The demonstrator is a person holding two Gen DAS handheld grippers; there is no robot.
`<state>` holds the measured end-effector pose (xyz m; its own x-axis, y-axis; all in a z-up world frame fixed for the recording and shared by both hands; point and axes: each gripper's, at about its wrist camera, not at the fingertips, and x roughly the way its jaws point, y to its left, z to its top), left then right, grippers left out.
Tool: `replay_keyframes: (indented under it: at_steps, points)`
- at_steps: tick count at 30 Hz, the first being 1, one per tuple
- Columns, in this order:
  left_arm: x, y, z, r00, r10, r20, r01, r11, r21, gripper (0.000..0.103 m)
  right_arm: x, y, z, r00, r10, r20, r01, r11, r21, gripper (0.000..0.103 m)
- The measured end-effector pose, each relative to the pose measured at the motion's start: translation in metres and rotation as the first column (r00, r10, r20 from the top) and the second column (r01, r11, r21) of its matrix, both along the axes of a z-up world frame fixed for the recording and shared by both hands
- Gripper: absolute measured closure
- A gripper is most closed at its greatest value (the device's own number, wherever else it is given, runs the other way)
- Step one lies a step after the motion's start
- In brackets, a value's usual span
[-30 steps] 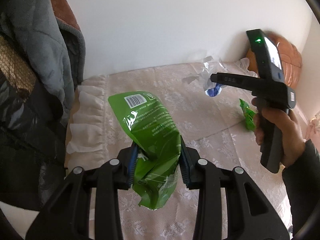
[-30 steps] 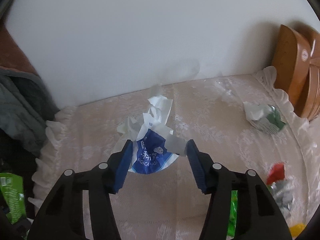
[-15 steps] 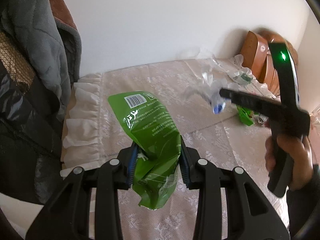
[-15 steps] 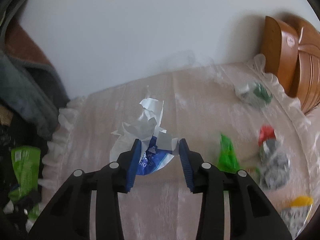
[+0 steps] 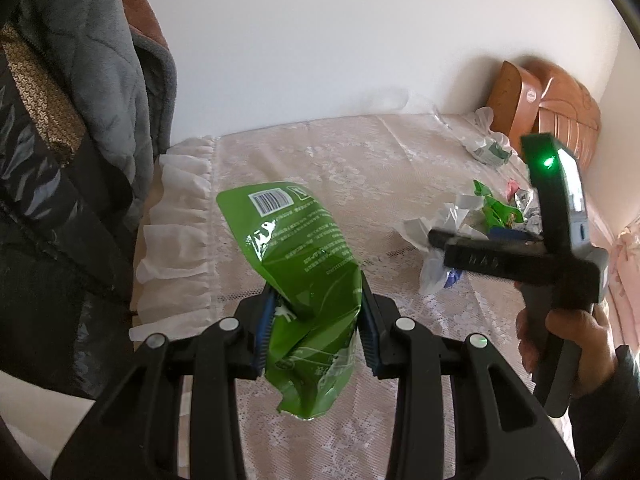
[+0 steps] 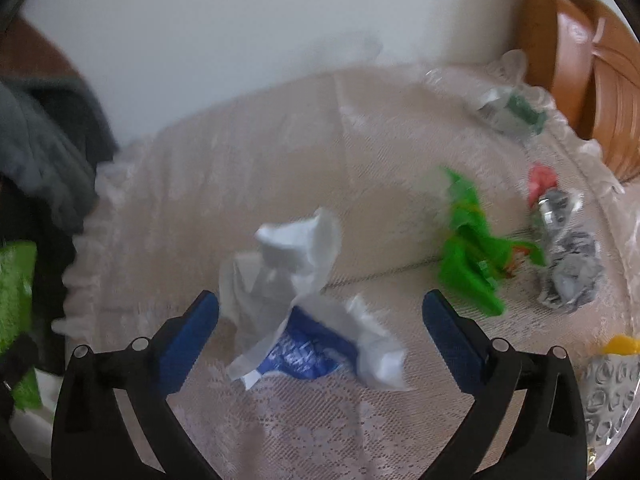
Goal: Collect trash
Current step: 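Carry the mask wrapper with the right tool while the left tool carries the snack bag, then open both tools over the green wastebasket to drop the wrappers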
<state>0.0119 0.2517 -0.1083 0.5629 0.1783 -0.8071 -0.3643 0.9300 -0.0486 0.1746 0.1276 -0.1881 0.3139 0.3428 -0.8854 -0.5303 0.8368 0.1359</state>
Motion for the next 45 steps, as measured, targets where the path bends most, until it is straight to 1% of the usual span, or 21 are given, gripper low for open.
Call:
replay_keyframes:
  at_steps: [4, 5, 7, 8, 9, 11, 12, 14, 16, 18, 20, 24, 26, 30, 32, 34, 36, 39, 42, 43, 45]
  points:
    - [0.003, 0.002, -0.002, 1.0, -0.011, 0.0, 0.011, 1.0, 0.003, 0.068, -0.008, 0.022, -0.012, 0.997, 0.067, 0.035, -0.063, 0.992, -0.111, 0.002]
    - [0.004, 0.002, -0.002, 1.0, -0.014, 0.001, 0.014, 1.0, 0.003, 0.068, -0.01, 0.024, -0.013, 0.996, 0.077, 0.049, -0.07, 0.99, -0.123, 0.01]
    - [0.005, 0.001, -0.001, 1.0, -0.022, 0.004, 0.022, 1.0, 0.006, 0.068, -0.012, 0.025, -0.012, 0.994, 0.084, 0.072, -0.074, 0.989, -0.125, 0.016]
    - [0.006, 0.0, -0.001, 1.0, -0.025, 0.006, 0.025, 1.0, 0.009, 0.068, -0.013, 0.023, -0.008, 0.994, 0.081, 0.078, -0.072, 0.991, -0.11, 0.022]
    - [0.006, -0.001, 0.0, 1.0, -0.03, 0.007, 0.029, 0.999, 0.013, 0.068, -0.012, 0.02, -0.005, 0.994, 0.077, 0.074, -0.071, 0.994, -0.083, 0.025]
    - [0.006, -0.004, 0.001, 0.999, -0.036, 0.011, 0.036, 0.999, 0.015, 0.068, -0.011, 0.011, 0.003, 0.996, 0.065, 0.069, -0.062, 0.997, -0.044, 0.04]
    - [0.007, -0.005, 0.002, 0.999, -0.04, 0.012, 0.04, 0.999, 0.016, 0.068, -0.01, 0.006, 0.007, 0.996, 0.058, 0.063, -0.057, 0.998, -0.028, 0.045]
    - [0.009, -0.009, 0.005, 0.999, -0.051, 0.016, 0.051, 0.998, 0.02, 0.068, -0.009, -0.004, 0.016, 0.998, 0.044, 0.054, -0.044, 0.999, 0.001, 0.067]
    - [0.01, -0.016, 0.008, 0.998, -0.067, 0.022, 0.067, 0.998, 0.023, 0.068, -0.011, -0.014, 0.025, 0.998, 0.025, 0.059, -0.026, 0.999, 0.023, 0.075]
    - [0.012, -0.024, 0.011, 0.996, -0.083, 0.029, 0.082, 0.996, 0.027, 0.068, -0.015, -0.029, 0.036, 0.997, 0.003, 0.072, -0.007, 0.999, 0.045, 0.077]
    - [0.013, -0.034, 0.015, 0.994, -0.099, 0.036, 0.098, 0.995, 0.032, 0.068, -0.019, -0.046, 0.045, 0.997, -0.02, 0.074, 0.015, 0.997, 0.081, 0.082]
    - [0.013, -0.055, 0.022, 0.99, -0.133, 0.044, 0.132, 0.991, 0.035, 0.068, -0.031, -0.084, 0.062, 0.995, -0.07, 0.07, 0.059, 0.986, 0.153, 0.083]
    - [0.012, -0.065, 0.024, 0.987, -0.151, 0.049, 0.149, 0.988, 0.042, 0.068, -0.039, -0.103, 0.069, 0.993, -0.097, 0.07, 0.083, 0.98, 0.179, 0.086]
    - [0.011, -0.097, 0.029, 0.974, -0.217, 0.06, 0.214, 0.976, 0.043, 0.068, -0.064, -0.148, 0.089, 0.986, -0.145, 0.084, 0.122, 0.965, 0.23, 0.086]
    - [0.01, -0.115, 0.031, 0.965, -0.253, 0.064, 0.251, 0.967, 0.042, 0.068, -0.084, -0.178, 0.1, 0.978, -0.181, 0.104, 0.153, 0.961, 0.231, 0.086]
    - [0.01, -0.138, 0.031, 0.949, -0.308, 0.062, 0.306, 0.951, 0.041, 0.068, -0.104, -0.206, 0.108, 0.97, -0.215, 0.115, 0.184, 0.954, 0.236, 0.086]
    - [0.01, -0.161, 0.032, 0.93, -0.362, 0.06, 0.36, 0.932, 0.035, 0.068, -0.133, -0.242, 0.116, 0.954, -0.273, 0.126, 0.24, 0.944, 0.226, 0.086]
    - [0.005, -0.206, 0.03, 0.885, -0.463, 0.058, 0.462, 0.886, 0.017, 0.068, -0.17, -0.291, 0.118, 0.922, -0.367, 0.119, 0.339, 0.918, 0.205, 0.086]
    - [0.0, -0.254, 0.028, 0.823, -0.566, 0.056, 0.568, 0.823, -0.025, 0.068, -0.205, -0.344, 0.105, 0.869, -0.48, 0.116, 0.463, 0.874, 0.147, 0.086]
    - [-0.003, -0.272, 0.027, 0.795, -0.604, 0.053, 0.606, 0.794, -0.04, 0.068, -0.216, -0.366, 0.094, 0.844, -0.528, 0.095, 0.515, 0.847, 0.129, 0.086]
    - [-0.009, -0.303, 0.024, 0.749, -0.661, 0.049, 0.663, 0.747, -0.06, 0.068, -0.228, -0.395, 0.076, 0.806, -0.588, 0.064, 0.578, 0.806, 0.126, 0.086]
